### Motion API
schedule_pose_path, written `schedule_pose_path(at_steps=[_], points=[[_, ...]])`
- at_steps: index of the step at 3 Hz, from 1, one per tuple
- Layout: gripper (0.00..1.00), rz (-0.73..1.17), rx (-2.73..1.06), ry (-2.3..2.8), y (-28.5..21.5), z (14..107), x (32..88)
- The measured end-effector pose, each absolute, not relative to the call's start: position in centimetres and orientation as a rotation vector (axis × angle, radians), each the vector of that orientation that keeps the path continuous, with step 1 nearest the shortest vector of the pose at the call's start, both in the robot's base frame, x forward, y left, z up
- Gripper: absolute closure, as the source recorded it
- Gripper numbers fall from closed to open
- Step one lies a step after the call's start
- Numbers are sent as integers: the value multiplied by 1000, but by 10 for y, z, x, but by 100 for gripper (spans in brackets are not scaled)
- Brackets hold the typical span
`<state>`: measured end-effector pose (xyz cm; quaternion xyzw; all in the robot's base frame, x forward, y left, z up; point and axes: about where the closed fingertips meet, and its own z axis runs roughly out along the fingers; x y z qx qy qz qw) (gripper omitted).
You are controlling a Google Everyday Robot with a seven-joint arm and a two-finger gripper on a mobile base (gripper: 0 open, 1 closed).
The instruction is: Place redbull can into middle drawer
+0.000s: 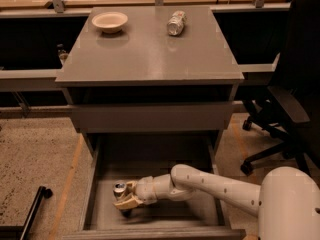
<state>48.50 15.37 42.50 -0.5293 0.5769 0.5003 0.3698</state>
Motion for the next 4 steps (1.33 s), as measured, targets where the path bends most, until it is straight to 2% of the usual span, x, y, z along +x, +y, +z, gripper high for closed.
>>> schedule_pose_path(at_steps=[2, 3, 4], points=[[6, 1258, -1349, 1493, 156, 426, 484], [0, 1261, -1350, 1491, 157, 426, 483], [0, 1261, -1350, 1491, 157, 426, 483]])
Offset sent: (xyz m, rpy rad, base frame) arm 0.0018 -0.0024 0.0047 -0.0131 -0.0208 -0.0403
